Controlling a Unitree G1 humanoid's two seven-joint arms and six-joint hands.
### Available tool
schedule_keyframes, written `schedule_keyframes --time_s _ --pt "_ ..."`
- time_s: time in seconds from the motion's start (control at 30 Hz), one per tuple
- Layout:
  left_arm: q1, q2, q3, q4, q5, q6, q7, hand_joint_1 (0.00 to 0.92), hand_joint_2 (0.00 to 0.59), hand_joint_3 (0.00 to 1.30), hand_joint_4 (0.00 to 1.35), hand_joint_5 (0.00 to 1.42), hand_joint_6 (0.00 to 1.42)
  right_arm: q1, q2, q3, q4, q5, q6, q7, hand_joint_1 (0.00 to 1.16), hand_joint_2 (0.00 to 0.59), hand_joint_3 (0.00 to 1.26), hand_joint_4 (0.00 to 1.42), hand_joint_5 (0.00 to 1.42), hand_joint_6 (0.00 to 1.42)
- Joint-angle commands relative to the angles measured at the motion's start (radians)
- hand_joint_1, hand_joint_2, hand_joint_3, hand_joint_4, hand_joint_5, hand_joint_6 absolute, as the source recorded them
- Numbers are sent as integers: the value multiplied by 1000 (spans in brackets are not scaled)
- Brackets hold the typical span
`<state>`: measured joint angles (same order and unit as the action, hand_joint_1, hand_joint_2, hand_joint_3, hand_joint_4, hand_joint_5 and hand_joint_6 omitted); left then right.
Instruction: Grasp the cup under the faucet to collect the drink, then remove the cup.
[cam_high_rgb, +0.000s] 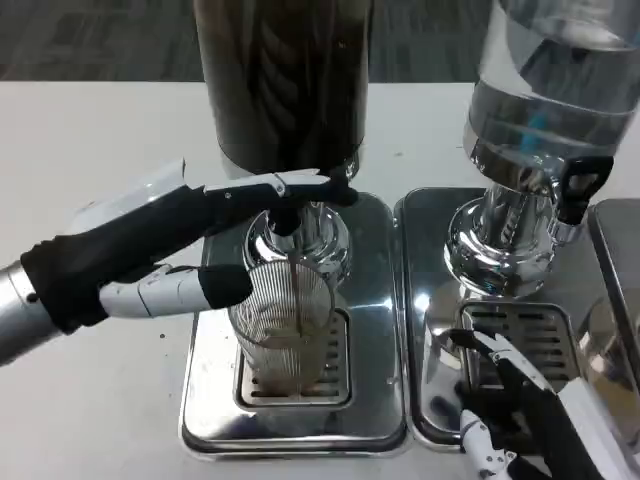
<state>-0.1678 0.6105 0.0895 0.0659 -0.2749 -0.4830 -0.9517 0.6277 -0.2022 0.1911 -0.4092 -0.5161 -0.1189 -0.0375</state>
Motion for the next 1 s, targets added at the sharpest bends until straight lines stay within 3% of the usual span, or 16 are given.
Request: schedule_keyframes --time_s 0.03,0.17,0.2,0.3,0.7,1.0 --pt "20 15 -31 -13 11 -17 -26 0 55 214 94 109 38 -4 -2 -13 22 69 -62 -4 497 553 178 99 103 251" --pt "19 16 -32 -10 14 -19 -24 0 55 214 94 108 39 -10 -6 -8 16 104 -72 17 504 509 178 118 127 251" --pt "19 17 -32 -9 13 -18 -24 0 55 214 94 108 39 -12 -7 -8 16 117 -81 22 510 448 172 128 139 251" --pt "22 17 -30 -11 15 -22 -20 0 55 214 94 108 39 -25 -6 -2 11 134 -89 34 531 381 148 132 157 263" --pt "30 23 -26 -13 14 -27 -12 0 55 214 94 107 39 -128 -18 12 59 178 -95 95 544 307 88 110 148 252" --pt "35 26 -22 -24 8 -24 -6 0 63 214 94 107 40 -227 -29 49 87 169 -65 156 588 228 0 0 12 137"
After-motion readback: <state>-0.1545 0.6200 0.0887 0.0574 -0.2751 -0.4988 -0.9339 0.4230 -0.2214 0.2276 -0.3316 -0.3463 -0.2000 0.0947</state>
